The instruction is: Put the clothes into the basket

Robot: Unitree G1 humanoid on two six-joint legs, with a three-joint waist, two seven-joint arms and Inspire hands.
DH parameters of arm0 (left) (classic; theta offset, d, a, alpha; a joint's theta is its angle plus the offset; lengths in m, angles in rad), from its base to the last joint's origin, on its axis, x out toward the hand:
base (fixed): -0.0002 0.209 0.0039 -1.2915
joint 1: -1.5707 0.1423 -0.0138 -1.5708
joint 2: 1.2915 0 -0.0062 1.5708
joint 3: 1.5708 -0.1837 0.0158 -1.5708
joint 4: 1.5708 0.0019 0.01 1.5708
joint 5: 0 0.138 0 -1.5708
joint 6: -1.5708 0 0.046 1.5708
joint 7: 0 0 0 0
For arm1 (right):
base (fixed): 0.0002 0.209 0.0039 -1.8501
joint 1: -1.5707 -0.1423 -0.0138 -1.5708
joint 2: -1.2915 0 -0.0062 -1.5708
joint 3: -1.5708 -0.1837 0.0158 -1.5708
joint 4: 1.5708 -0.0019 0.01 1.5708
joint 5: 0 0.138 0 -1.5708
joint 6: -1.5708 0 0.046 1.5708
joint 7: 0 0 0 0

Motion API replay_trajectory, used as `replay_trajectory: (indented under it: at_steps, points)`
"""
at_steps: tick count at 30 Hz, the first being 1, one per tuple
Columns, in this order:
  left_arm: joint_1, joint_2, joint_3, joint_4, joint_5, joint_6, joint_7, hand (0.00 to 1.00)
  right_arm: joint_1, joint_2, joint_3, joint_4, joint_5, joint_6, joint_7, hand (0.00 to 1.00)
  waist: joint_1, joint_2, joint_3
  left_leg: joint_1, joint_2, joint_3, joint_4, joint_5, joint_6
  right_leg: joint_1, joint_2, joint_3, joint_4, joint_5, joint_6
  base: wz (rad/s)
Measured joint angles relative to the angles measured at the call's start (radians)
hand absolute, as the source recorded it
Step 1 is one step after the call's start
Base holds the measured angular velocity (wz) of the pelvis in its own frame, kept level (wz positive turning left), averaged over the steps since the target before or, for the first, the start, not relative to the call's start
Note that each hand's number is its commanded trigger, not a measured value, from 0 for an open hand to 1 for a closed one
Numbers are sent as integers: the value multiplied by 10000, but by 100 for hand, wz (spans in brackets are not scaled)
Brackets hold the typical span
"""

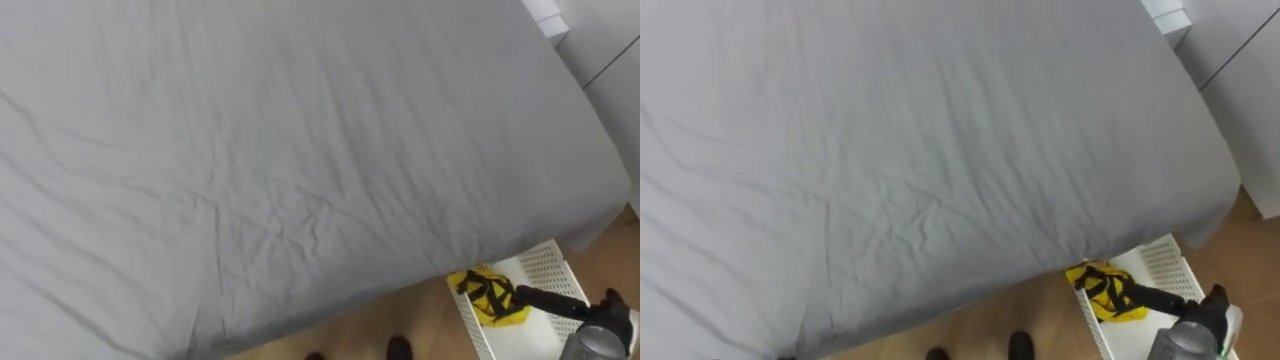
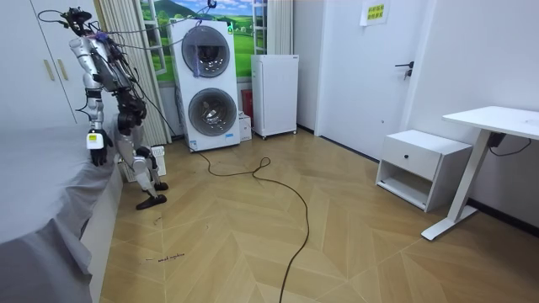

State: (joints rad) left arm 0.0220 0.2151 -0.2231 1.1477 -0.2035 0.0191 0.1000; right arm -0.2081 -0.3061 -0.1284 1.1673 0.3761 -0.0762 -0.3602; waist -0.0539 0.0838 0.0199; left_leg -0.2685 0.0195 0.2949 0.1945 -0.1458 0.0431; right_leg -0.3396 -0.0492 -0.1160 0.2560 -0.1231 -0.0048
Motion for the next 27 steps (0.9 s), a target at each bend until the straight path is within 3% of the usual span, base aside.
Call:
replay_trajectory:
  at_steps: [6,9,12,16,22,27]
  points:
    - [433,-1,486,-100,133,-38,-8,0,944,99,538,-409,301,2,492,0,76,-404,-142,877,7,-69,-37,-14,-23,1105,0,-196,-297,-62,16,11]
    - [669,-17,881,-113,206,-148,13,0,1340,335,668,-476,477,-2,624,0,43,-638,-199,1404,1,-225,-191,-28,-47,1803,18,-325,-613,-166,34,24]
    - [861,-54,1052,-223,382,-251,57,0,2048,584,809,-458,420,23,1229,0,101,-780,-190,2079,24,-511,-344,-129,-149,2589,108,-356,-888,-235,57,28]
    - [1111,-89,1066,-287,392,-359,84,0,2337,751,1234,-338,90,21,1699,0,187,-788,-171,2473,4,-563,-435,-166,-167,2974,156,-272,-895,-270,52,2]
    - [1130,-378,1375,-307,692,-649,233,0,2652,934,1580,-96,-633,21,2352,0,249,-809,-152,2632,-123,-1221,-417,-168,-171,3499,107,-830,-1053,-270,51,25]
    - [1067,-414,1434,-357,1245,-705,233,0,2606,1182,1973,117,-939,32,2848,0,367,-903,-111,2804,-223,-1625,-390,-176,-180,3905,13,-1326,-1077,-397,84,30]
